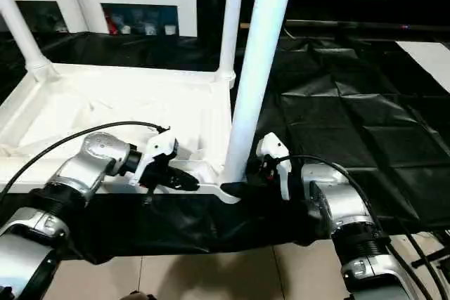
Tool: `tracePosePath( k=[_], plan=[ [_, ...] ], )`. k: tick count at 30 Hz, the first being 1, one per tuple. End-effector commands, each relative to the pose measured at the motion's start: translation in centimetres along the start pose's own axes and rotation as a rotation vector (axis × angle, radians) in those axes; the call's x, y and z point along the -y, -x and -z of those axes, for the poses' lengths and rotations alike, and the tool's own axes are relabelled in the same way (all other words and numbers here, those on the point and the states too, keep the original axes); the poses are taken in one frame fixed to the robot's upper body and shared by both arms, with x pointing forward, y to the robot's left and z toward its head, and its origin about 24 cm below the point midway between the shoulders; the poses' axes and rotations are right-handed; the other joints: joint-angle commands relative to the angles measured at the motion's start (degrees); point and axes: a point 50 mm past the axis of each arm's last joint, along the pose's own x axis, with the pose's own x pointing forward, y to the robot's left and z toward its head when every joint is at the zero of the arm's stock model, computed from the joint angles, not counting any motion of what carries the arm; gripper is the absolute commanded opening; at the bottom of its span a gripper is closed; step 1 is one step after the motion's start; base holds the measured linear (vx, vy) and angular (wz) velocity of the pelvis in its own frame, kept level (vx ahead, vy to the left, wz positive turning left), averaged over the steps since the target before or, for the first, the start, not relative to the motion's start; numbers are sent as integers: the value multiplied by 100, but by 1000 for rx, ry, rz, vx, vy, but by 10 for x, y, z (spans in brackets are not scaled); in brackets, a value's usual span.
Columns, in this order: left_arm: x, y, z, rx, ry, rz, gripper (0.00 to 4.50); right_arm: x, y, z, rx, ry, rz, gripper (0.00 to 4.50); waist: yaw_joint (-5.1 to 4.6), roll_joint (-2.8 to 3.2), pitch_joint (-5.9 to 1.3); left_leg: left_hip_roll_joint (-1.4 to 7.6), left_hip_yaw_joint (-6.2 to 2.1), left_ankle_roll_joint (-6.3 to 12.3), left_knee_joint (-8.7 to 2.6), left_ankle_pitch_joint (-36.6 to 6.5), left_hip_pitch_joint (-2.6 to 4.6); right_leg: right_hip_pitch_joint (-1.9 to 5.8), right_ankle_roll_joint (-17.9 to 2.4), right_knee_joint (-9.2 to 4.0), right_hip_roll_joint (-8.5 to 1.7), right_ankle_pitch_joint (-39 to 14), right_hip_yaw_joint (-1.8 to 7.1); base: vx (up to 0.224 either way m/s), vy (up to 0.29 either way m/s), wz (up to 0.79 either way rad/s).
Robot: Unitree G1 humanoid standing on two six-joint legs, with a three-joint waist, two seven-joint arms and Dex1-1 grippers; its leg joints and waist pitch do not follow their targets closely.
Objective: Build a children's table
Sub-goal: Rotate leg to tighten
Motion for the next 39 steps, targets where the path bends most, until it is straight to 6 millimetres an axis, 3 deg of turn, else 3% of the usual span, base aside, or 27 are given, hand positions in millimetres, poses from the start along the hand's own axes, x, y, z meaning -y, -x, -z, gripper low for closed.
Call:
tracePosePath(
  k=[1,4,8,15,17,19,20,21,22,27,31,37,39],
  plan=[
    [-6,-15,-11,25,-1,-88,0,-4,-16,6,22,-33,34,272,-23,5,-307,20,29,168,-351,-1438,172,131,-1567,-365,-42,-295,26,0,0,0],
    [-10,-19,-15,37,14,-156,0,5,-23,9,34,-68,183,270,-99,14,-289,13,-8,-78,-402,-1853,173,102,-1338,-445,-64,-1104,38,0,0,0],
    [-15,-29,-23,62,42,-251,0,15,-38,12,57,-161,388,269,-201,21,-290,1,-42,-259,-430,-1990,169,80,-1188,-467,-50,-1392,33,0,0,0],
    [-11,-52,-34,101,68,-284,0,16,-69,3,126,-267,534,269,-292,51,-318,-16,-36,-148,-407,-1731,139,105,-1307,-428,-27,-735,33,0,0,0],
    [-9,-56,-36,110,65,-273,0,13,-75,-1,136,-245,501,325,-286,54,-329,-13,-28,-86,-388,-1596,144,123,-1357,-412,-20,-445,30,0,0,0],
    [-7,-58,-38,118,64,-254,0,12,-77,-4,144,-238,460,341,-264,65,-333,-25,-21,29,-373,-1398,137,153,-1422,-380,-7,-54,23,0,0,0],
    [-7,-58,-37,118,60,-246,0,11,-77,-5,145,-231,440,348,-256,66,-336,-22,-12,72,-364,-1377,149,152,-1455,-380,-8,15,26,0,0,0],
    [-7,-56,-36,114,58,-242,0,11,-75,-6,139,-213,423,348,-245,117,-335,-22,-16,73,-365,-1384,157,149,-1469,-377,-10,30,25,0,0,0],
    [-7,-55,-34,109,55,-237,0,11,-73,-6,130,-188,408,360,-246,87,-334,-21,-10,88,-363,-1391,153,160,-1485,-379,-7,64,25,0,0,0],
    [-5,-44,-28,93,12,-150,0,7,-52,-5,99,-83,254,373,-220,88,-335,-21,-7,188,-349,-1335,151,192,-1522,-379,-8,164,22,0,0,0],
    [-2,-34,-23,80,-9,-67,0,-1,-30,0,54,-41,81,373,-106,51,-324,9,21,365,-331,-1201,157,199,-1619,-350,-5,312,4,0,0,0],
    [-1,-23,-17,48,-38,-6,0,-9,-13,4,-17,-21,-61,373,-31,57,-296,30,24,232,-364,-1533,183,160,-1525,-411,-27,-386,21,0,0,0],
    [-1,-20,-15,37,-44,16,0,-11,-10,5,-33,-28,-93,350,-24,38,-300,29,21,210,-368,-1520,167,156,-1514,-402,-33,-395,23,0,0,0]
  ],
)
